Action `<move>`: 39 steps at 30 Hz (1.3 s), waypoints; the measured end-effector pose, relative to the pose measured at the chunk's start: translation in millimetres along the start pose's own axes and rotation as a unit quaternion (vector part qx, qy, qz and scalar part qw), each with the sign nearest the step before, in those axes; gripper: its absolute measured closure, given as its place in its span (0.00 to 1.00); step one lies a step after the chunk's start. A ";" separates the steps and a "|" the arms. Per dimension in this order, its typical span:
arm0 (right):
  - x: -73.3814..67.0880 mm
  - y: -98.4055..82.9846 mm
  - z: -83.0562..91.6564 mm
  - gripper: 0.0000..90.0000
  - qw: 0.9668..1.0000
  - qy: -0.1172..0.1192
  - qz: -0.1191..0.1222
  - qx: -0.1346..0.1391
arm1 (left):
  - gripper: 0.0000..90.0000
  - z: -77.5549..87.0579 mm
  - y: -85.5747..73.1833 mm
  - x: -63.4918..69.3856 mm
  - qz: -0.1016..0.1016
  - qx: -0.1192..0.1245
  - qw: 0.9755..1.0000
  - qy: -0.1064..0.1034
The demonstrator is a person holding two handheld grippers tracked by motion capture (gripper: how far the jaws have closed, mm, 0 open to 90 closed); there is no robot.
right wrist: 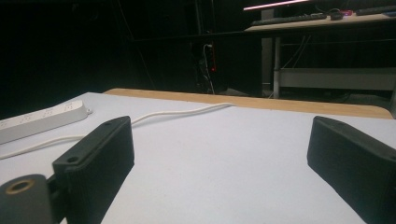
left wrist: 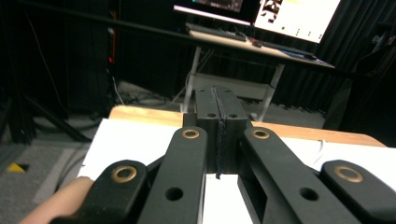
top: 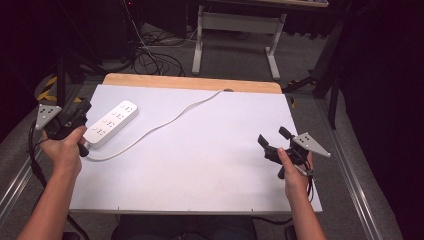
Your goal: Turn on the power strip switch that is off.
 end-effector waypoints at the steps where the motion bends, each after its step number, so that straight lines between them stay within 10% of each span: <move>1: 0.3 -0.2 -0.1 0.09 1.000 0.000 0.000 0.000 | 1.00 5.8 -1.7 3.4 -0.007 0.003 1.000 0.001; 15: -4.0 -1.6 -1.6 0.09 1.000 0.002 0.012 -0.006 | 0.97 22.5 -17.3 3.1 -0.087 -0.019 0.995 0.038; 23: -2.2 -2.4 -0.2 0.09 1.000 -0.001 0.010 -0.007 | 0.91 23.7 -17.6 -0.5 -0.082 -0.017 0.995 0.046; 26: -2.6 -2.6 -0.4 0.09 1.000 -0.001 0.012 -0.007 | 0.79 21.3 -20.2 -1.5 -0.079 -0.020 0.996 0.048; 29: -3.1 -2.6 0.4 0.09 1.000 -0.001 0.009 -0.006 | 0.46 16.8 -23.7 -2.0 -0.082 -0.026 0.995 0.060; 39: -3.0 -3.0 0.5 0.09 1.000 -0.002 0.011 -0.007 | 0.10 13.6 -23.0 2.3 -0.101 -0.025 0.993 0.058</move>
Point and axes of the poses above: each handheld gripper's, and its own axes: z roughly backward along the jaws, y roughly out of its top, x roughly to its right, the point moved 1 cm from there along -z, roughly forward along the jaws, and after that the axes turned 15 degrees about -y, right-handed, at the moved point
